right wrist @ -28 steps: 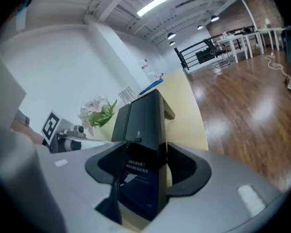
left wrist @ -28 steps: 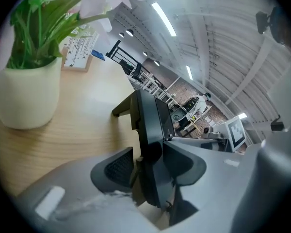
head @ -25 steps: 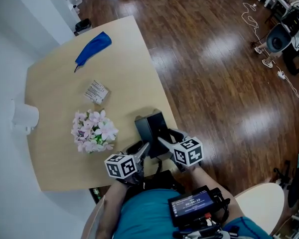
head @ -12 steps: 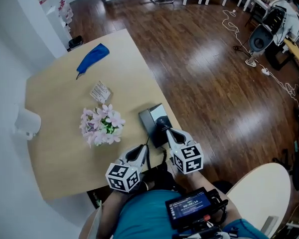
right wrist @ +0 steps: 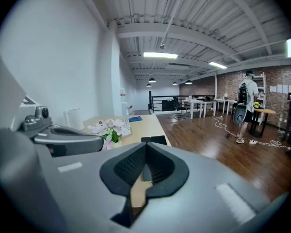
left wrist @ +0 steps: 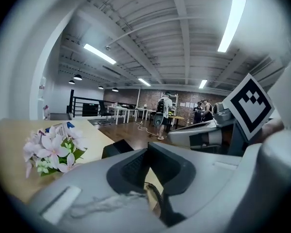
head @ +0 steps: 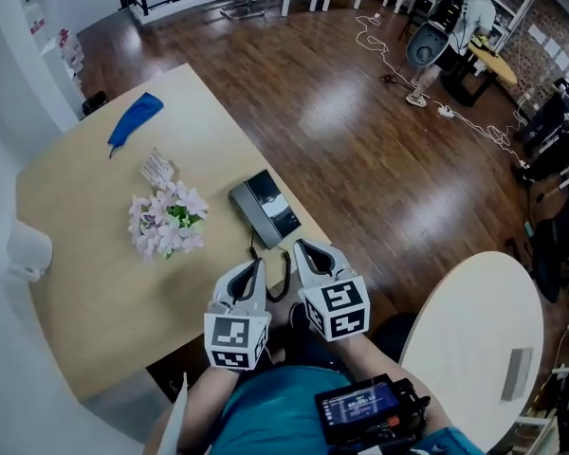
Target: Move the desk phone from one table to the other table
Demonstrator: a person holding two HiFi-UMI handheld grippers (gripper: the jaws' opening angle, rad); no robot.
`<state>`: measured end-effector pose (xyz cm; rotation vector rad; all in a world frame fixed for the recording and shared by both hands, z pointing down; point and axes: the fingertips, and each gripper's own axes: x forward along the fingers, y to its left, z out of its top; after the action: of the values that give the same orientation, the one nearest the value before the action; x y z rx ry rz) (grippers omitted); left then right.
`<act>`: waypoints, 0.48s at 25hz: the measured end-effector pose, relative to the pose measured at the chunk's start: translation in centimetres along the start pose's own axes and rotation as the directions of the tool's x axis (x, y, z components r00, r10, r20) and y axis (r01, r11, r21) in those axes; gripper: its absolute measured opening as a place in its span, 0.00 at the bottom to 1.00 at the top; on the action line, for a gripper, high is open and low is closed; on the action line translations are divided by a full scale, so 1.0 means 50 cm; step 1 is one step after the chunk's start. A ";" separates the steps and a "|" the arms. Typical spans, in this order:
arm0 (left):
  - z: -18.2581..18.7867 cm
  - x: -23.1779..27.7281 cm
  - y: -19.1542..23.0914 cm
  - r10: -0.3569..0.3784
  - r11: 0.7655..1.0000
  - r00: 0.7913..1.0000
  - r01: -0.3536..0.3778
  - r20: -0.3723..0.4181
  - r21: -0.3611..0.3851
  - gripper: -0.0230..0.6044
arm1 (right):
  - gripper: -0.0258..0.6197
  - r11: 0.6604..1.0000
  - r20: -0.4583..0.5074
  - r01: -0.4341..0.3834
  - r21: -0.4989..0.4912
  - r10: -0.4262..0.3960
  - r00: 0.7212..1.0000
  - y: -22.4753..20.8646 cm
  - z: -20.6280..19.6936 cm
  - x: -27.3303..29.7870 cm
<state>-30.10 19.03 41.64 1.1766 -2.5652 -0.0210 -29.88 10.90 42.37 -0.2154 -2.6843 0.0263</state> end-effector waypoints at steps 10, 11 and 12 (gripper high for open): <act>0.049 -0.061 -0.120 -0.028 0.998 0.995 0.022 0.099 0.057 0.06 | 0.03 0.994 0.026 0.109 0.003 -0.109 0.994 -0.023 -0.038 -0.152; 0.047 -0.067 -0.130 -0.019 0.998 0.995 0.013 0.100 0.060 0.06 | 0.03 0.994 0.031 0.113 0.007 -0.113 0.993 -0.027 -0.044 -0.166; 0.045 -0.074 -0.141 -0.010 0.998 0.995 0.003 0.100 0.067 0.06 | 0.03 0.993 0.037 0.116 0.011 -0.117 0.992 -0.031 -0.050 -0.180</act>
<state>-23.31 16.86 37.47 1.2375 -2.6685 0.0042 -21.03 7.92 40.85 -0.0555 -2.7292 0.0064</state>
